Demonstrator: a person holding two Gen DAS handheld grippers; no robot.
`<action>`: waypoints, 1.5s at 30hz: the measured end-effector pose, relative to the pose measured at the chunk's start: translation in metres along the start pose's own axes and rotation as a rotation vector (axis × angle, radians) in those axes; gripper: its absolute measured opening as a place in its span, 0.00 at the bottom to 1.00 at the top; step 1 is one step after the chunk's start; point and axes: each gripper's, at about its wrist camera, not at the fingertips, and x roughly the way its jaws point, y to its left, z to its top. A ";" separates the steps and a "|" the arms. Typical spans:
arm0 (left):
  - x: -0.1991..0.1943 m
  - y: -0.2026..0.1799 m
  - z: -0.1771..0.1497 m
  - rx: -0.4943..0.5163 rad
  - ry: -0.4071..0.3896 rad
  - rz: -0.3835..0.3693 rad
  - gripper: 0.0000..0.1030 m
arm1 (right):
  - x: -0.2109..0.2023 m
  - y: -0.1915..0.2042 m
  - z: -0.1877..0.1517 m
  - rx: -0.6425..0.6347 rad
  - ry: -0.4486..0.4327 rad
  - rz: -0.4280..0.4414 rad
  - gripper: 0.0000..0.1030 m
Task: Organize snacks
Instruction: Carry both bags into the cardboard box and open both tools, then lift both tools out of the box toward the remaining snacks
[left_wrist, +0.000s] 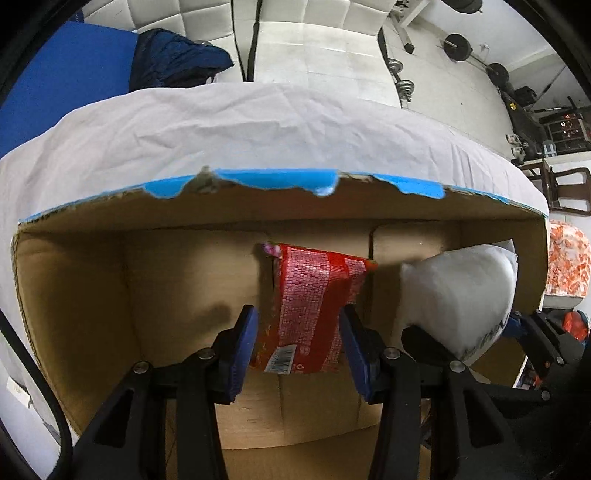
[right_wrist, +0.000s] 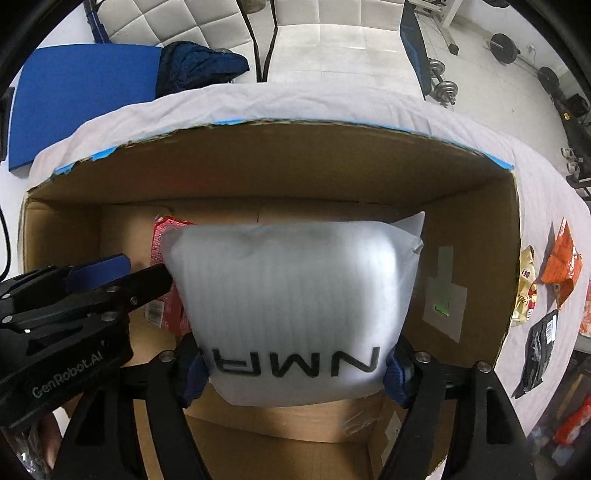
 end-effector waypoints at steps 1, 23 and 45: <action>-0.002 0.002 0.001 -0.008 0.002 0.004 0.42 | -0.002 0.001 -0.002 0.003 -0.006 -0.005 0.80; -0.089 0.010 -0.072 -0.045 -0.328 0.181 0.99 | -0.069 -0.001 -0.059 -0.005 -0.131 -0.013 1.00; -0.179 -0.031 -0.182 -0.006 -0.509 0.227 0.99 | -0.176 -0.010 -0.179 0.016 -0.304 0.045 1.00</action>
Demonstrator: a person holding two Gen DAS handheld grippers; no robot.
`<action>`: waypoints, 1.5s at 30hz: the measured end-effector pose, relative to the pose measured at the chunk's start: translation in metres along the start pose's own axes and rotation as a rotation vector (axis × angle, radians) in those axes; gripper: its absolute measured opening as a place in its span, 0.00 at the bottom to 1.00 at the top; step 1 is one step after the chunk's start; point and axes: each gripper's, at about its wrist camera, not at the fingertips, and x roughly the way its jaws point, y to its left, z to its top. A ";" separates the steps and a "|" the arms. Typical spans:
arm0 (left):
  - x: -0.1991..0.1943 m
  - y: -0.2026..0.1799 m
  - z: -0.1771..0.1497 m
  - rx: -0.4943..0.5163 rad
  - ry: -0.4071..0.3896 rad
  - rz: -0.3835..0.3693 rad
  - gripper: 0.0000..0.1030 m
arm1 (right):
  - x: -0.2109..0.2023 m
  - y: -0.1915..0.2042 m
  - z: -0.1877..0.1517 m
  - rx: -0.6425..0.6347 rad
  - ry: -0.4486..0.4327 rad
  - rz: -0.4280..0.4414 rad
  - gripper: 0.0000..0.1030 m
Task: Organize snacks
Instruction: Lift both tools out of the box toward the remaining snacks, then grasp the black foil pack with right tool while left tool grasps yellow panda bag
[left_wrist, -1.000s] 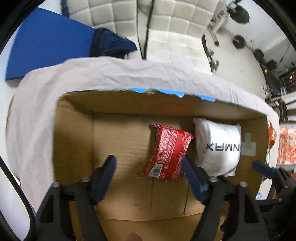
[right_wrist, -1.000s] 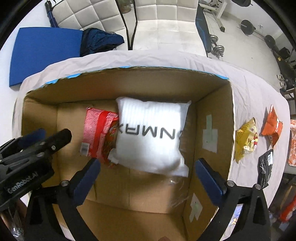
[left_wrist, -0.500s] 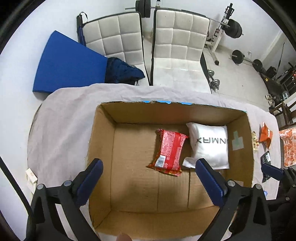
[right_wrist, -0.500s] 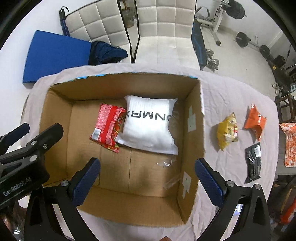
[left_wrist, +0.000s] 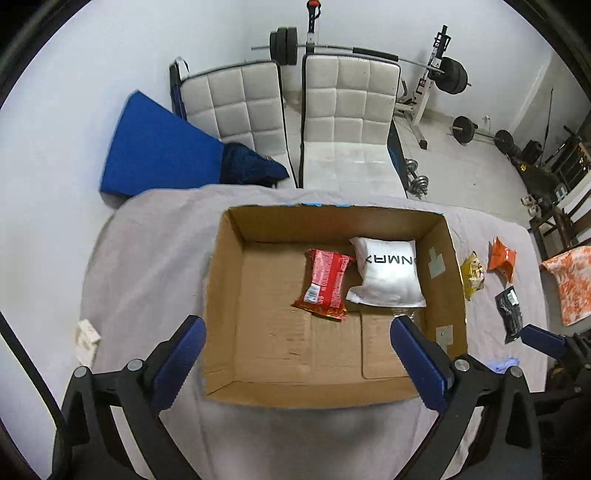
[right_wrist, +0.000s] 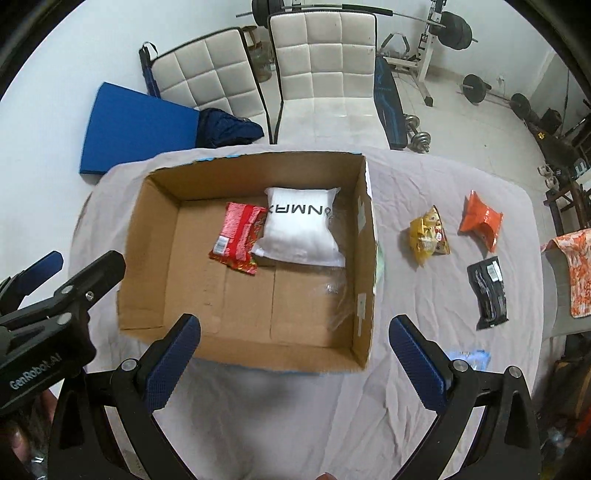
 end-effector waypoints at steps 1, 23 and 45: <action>-0.007 -0.001 -0.003 0.002 -0.015 0.000 0.99 | -0.004 0.000 -0.003 0.002 -0.003 0.008 1.00; -0.016 -0.157 0.006 0.130 0.013 -0.142 0.99 | -0.038 -0.199 -0.020 0.170 0.003 -0.071 1.00; 0.235 -0.396 0.028 0.891 0.304 0.075 0.99 | 0.200 -0.393 -0.005 0.203 0.388 -0.089 1.00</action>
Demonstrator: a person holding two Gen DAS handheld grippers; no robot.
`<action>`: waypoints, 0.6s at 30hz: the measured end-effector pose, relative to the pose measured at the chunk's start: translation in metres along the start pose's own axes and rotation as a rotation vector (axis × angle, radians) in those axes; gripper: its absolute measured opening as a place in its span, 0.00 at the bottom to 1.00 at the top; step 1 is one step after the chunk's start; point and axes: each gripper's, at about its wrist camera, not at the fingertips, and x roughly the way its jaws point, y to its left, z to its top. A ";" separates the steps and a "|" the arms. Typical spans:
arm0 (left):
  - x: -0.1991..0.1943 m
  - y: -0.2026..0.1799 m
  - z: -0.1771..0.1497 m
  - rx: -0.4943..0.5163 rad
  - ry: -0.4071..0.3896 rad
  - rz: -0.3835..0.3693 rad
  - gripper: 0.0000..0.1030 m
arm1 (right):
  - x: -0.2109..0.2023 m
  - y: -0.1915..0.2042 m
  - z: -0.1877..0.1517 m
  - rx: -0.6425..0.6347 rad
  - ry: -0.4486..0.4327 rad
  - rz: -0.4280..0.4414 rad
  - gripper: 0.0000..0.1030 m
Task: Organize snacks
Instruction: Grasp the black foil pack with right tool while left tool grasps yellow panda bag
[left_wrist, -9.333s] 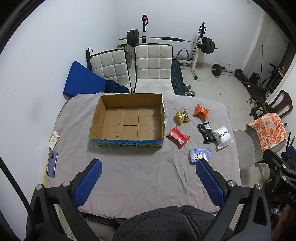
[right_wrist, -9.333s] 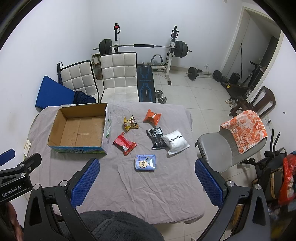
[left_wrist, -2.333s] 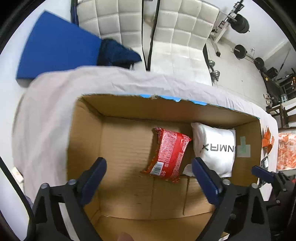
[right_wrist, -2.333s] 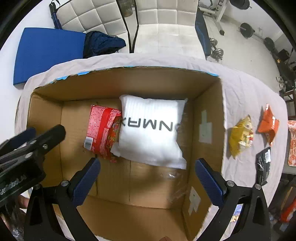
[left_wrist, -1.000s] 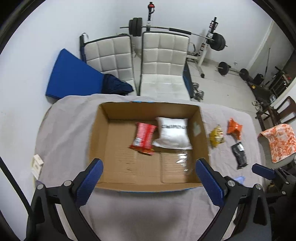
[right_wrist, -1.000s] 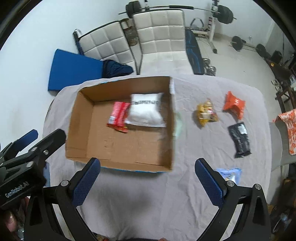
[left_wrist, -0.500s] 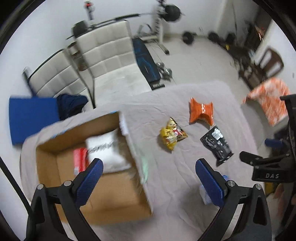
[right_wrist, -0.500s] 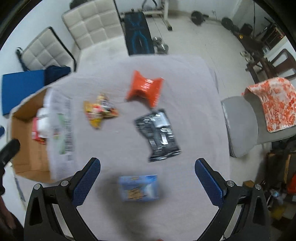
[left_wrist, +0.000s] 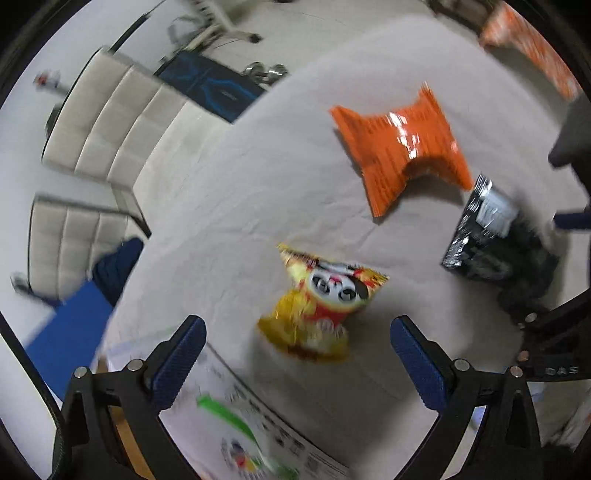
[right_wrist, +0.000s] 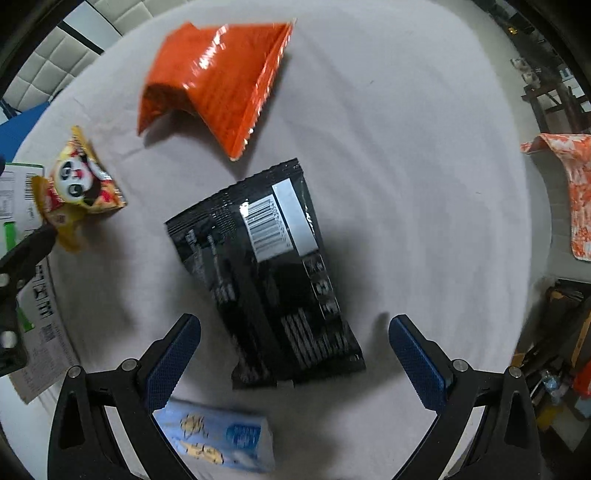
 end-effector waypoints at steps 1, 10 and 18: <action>0.006 -0.002 0.002 0.019 0.010 0.002 0.99 | 0.003 0.000 0.002 0.001 0.005 -0.004 0.99; 0.054 0.006 -0.001 -0.115 0.141 -0.134 0.60 | 0.004 -0.006 0.008 0.024 0.054 -0.014 0.65; 0.077 0.036 -0.063 -0.612 0.290 -0.423 0.56 | 0.002 -0.016 -0.005 0.072 0.094 0.013 0.60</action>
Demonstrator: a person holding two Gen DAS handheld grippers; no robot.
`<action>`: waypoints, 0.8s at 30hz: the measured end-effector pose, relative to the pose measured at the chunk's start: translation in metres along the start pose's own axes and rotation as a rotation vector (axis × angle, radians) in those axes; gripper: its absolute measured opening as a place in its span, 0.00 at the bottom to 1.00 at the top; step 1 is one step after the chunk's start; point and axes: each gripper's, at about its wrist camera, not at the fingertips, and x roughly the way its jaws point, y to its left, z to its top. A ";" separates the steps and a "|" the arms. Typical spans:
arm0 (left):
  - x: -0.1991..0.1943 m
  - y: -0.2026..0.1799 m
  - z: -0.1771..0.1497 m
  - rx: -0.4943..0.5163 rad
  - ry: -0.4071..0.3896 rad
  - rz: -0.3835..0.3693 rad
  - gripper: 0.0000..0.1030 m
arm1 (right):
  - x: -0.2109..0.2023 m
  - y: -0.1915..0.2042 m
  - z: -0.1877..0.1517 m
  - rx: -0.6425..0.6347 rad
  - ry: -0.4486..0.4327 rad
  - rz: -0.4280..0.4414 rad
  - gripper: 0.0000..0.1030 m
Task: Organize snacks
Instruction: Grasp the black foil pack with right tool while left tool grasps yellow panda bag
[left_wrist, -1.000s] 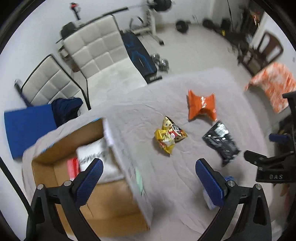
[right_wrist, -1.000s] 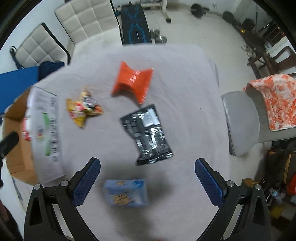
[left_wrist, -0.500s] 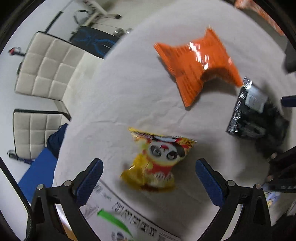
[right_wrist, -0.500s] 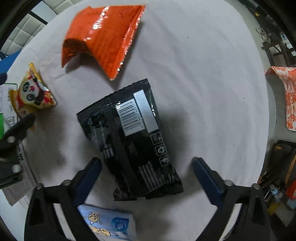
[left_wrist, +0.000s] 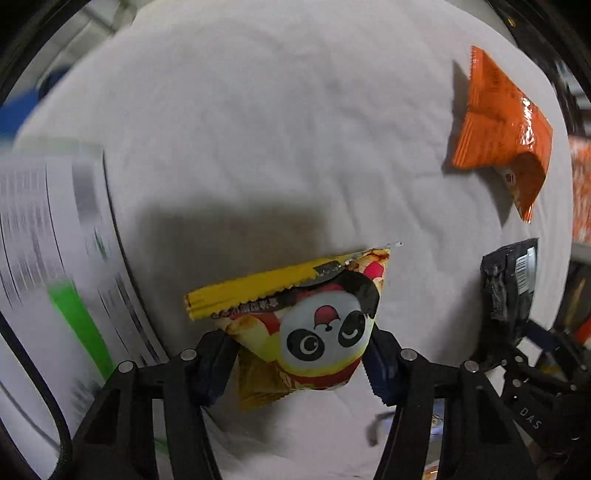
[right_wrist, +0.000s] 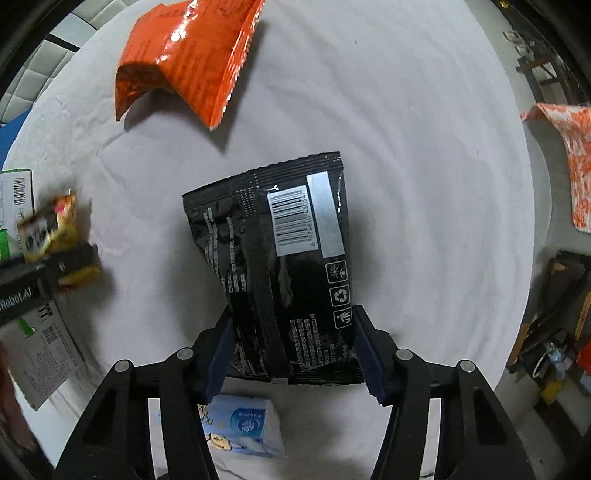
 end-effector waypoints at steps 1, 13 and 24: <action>0.003 0.002 -0.006 -0.015 0.001 -0.011 0.56 | 0.000 -0.001 -0.002 0.004 0.002 0.011 0.60; 0.014 -0.026 -0.030 -0.010 -0.092 0.067 0.57 | 0.008 -0.006 0.003 0.048 0.000 -0.005 0.63; -0.001 -0.036 -0.056 -0.009 -0.151 0.085 0.49 | 0.005 0.004 0.002 0.075 -0.032 -0.027 0.54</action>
